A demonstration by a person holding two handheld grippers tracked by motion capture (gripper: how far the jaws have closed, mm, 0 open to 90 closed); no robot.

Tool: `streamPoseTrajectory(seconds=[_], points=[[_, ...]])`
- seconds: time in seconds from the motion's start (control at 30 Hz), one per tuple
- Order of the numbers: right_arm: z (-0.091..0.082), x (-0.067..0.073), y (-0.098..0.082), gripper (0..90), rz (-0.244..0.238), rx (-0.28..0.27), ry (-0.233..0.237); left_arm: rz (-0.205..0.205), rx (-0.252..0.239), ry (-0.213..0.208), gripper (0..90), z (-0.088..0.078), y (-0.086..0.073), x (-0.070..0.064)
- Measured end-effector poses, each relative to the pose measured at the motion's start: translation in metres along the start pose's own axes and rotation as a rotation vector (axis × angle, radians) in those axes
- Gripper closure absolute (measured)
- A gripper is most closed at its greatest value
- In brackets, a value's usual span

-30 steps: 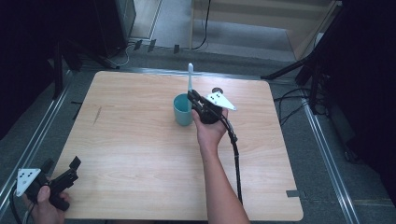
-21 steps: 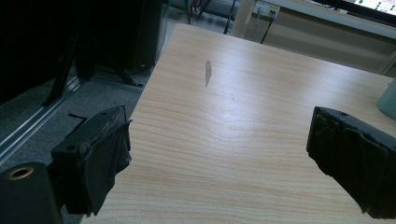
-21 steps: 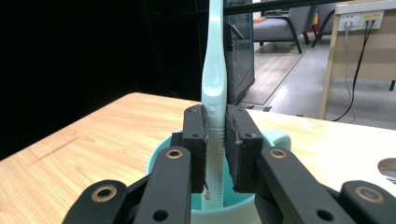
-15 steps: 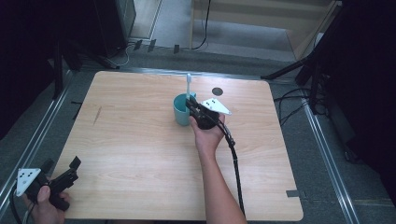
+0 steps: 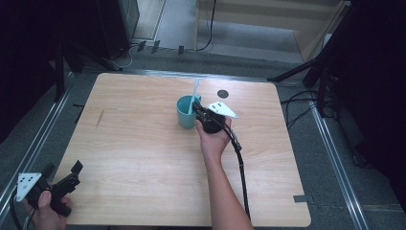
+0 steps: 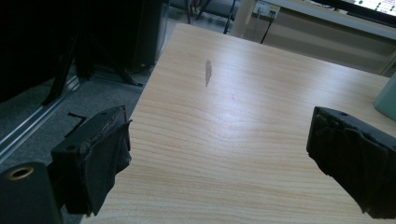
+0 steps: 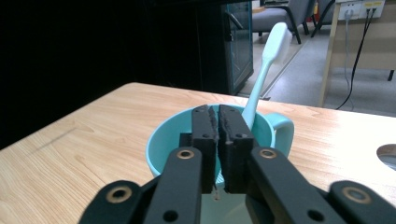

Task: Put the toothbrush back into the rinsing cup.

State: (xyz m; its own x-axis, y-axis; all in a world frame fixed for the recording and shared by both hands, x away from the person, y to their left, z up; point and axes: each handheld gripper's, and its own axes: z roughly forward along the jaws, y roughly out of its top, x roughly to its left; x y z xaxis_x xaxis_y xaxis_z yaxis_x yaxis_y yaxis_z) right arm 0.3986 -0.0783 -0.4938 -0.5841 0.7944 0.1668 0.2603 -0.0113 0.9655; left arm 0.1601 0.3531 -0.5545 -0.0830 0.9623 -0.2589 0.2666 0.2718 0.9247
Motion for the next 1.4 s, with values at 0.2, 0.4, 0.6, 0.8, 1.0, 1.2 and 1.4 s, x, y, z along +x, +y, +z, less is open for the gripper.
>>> streamPoseTrajectory(seconds=[0.2,0.4,0.6,0.8,1.0,1.2,1.4], points=[[-0.011,-0.002,0.003,77.2,-0.031,-0.004,0.001,0.003,0.0,0.001,6.4,0.0,0.0,0.0],[-0.029,-0.005,0.004,63.2,-0.093,0.007,-0.064,0.007,0.001,0.002,6.4,0.0,0.0,-0.001],[-0.049,-0.013,0.002,48.2,-0.043,-0.003,-0.072,0.01,-0.002,0.005,6.4,0.0,0.0,-0.001],[-0.068,-0.017,0.001,26.2,-0.058,0.035,-0.104,0.012,-0.002,0.006,6.4,0.0,0.0,-0.001],[-0.089,-0.025,-0.005,7.1,-0.032,0.072,-0.139,0.014,-0.002,0.006,6.4,0.0,0.0,-0.002],[-0.109,-0.032,-0.014,0.0,-0.022,0.075,-0.184,0.017,-0.003,0.006,6.4,0.0,0.0,-0.002],[-0.129,-0.041,-0.021,0.0,-0.02,0.071,-0.204,0.019,-0.005,0.007,6.4,0.0,0.0,-0.003]])
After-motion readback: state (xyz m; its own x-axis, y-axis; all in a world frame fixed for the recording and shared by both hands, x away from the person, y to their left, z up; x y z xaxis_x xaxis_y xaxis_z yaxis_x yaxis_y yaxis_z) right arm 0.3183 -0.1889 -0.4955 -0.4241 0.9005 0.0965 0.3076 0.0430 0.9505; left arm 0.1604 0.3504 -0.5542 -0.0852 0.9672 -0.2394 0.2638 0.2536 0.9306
